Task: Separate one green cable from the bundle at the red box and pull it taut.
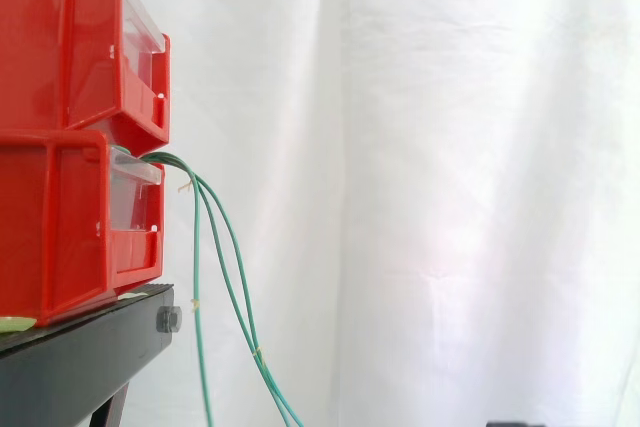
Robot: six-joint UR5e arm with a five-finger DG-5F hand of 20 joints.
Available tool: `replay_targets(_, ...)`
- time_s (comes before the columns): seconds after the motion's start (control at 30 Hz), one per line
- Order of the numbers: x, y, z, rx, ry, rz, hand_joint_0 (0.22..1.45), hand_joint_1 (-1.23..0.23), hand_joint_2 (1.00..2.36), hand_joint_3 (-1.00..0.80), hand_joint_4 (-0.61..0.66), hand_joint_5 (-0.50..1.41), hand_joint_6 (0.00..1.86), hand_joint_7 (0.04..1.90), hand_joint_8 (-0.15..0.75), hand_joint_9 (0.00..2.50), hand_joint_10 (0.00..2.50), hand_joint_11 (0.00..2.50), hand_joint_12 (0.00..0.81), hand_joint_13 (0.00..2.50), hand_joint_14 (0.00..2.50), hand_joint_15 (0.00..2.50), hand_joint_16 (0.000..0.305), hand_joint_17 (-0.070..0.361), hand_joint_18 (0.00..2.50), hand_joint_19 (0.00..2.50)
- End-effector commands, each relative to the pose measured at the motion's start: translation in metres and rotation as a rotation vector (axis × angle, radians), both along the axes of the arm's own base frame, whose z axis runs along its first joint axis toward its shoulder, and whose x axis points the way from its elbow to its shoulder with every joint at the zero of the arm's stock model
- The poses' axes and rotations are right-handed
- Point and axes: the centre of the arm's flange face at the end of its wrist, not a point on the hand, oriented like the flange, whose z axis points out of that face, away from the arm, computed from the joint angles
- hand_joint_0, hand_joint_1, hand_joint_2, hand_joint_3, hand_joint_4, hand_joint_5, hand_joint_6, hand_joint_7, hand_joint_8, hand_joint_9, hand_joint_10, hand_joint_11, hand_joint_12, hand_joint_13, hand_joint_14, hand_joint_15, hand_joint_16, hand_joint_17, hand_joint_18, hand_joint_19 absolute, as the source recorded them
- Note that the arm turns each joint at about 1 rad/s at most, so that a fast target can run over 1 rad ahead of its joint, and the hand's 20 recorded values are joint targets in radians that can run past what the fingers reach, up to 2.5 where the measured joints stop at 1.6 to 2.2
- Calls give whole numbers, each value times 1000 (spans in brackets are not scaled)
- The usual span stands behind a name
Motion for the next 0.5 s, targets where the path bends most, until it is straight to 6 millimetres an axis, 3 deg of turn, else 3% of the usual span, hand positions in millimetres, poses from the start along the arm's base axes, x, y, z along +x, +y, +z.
replay_targets(0.0,0,0,2,-8,-6,-9,461,-758,1000,-500,325,-5,504,1232,368,1742,16,1720,404,1424,748,1396,62,139,1153,1352)
replay_targets(0.2,2,2,6,-14,-18,-17,496,-829,1000,-500,222,47,500,1422,345,1925,17,1769,379,1520,660,1497,56,127,1236,1418)
replay_targets(0.33,2,6,25,-48,-35,-38,547,-920,1000,-500,128,31,685,1064,322,2057,15,1849,355,1576,599,1596,50,112,1282,1427)
replay_targets(0.47,-1,7,37,-103,-20,-40,614,-955,1000,-500,107,29,717,989,293,2082,15,1853,334,1596,538,1664,46,104,1287,1428)
